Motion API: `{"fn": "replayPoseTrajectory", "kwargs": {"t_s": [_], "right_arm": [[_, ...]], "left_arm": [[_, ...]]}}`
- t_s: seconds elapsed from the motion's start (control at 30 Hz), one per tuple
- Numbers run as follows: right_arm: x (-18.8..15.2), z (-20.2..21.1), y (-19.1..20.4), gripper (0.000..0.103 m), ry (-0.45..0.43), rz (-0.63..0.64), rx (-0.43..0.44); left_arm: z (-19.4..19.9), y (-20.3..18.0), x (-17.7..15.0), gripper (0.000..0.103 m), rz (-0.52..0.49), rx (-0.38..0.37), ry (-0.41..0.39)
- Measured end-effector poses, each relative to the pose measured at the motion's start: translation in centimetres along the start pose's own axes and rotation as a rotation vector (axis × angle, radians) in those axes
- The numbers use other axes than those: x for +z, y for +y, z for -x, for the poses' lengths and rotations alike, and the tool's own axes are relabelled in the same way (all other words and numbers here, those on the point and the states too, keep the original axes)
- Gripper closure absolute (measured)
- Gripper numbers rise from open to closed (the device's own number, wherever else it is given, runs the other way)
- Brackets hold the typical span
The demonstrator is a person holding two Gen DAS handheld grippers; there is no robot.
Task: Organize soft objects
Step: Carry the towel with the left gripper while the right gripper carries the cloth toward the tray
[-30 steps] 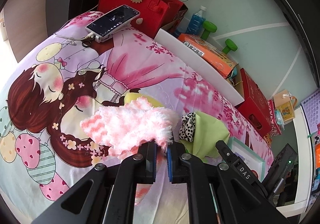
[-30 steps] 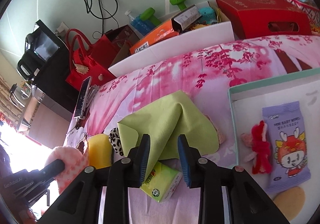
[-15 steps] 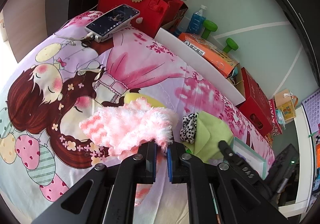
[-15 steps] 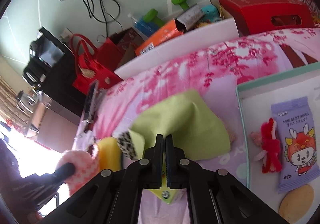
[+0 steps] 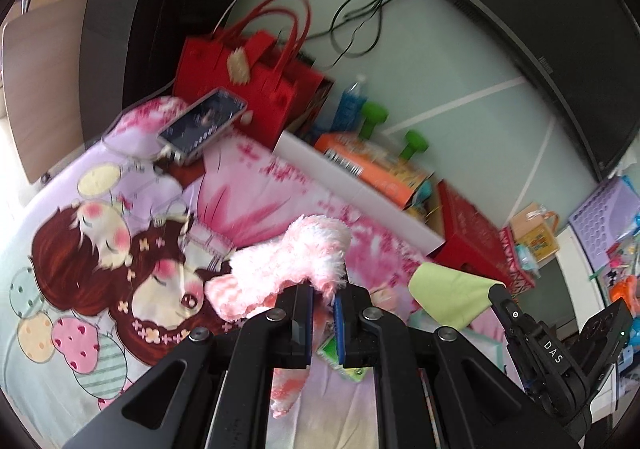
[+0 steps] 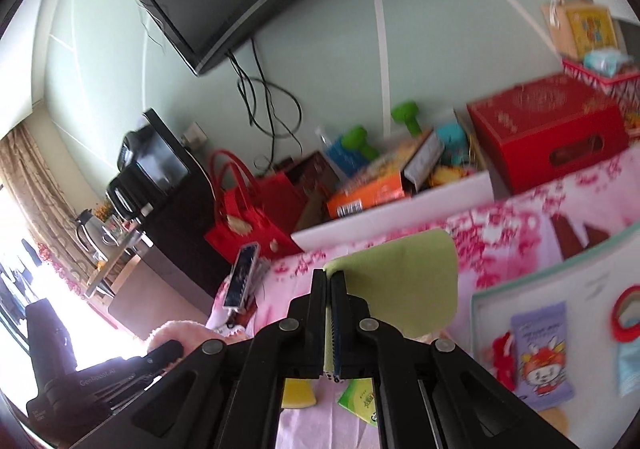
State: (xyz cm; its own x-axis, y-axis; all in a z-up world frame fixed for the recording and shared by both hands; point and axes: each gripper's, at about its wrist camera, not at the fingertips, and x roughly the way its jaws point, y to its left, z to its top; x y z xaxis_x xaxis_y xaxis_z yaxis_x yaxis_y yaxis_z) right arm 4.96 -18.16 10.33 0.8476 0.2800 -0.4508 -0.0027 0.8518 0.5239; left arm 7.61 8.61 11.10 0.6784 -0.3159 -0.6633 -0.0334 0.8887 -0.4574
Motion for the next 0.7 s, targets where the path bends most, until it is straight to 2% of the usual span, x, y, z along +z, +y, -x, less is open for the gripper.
{"fn": "replayPoseTrajectory", "kwargs": {"t_s": [0.17,0.3,0.7], "right_arm": [[0.8,2.3,0.5,0.101,-0.048,0.023,-0.017],[0.9,3.3,0.1,0.101,-0.052,0.029,-0.047],[1.5,5.7,-1.6,0.101,-0.076,0.004,-0.106]], "left_arm": [[2.7,-0.8,0.6,0.095,-0.02,-0.027,-0.074],[4.4,-1.0,1.0,0.095,-0.032,-0.031,-0.122],[7.0,-2.4,1.0,0.095,-0.064,-0.097,-0.176]]}}
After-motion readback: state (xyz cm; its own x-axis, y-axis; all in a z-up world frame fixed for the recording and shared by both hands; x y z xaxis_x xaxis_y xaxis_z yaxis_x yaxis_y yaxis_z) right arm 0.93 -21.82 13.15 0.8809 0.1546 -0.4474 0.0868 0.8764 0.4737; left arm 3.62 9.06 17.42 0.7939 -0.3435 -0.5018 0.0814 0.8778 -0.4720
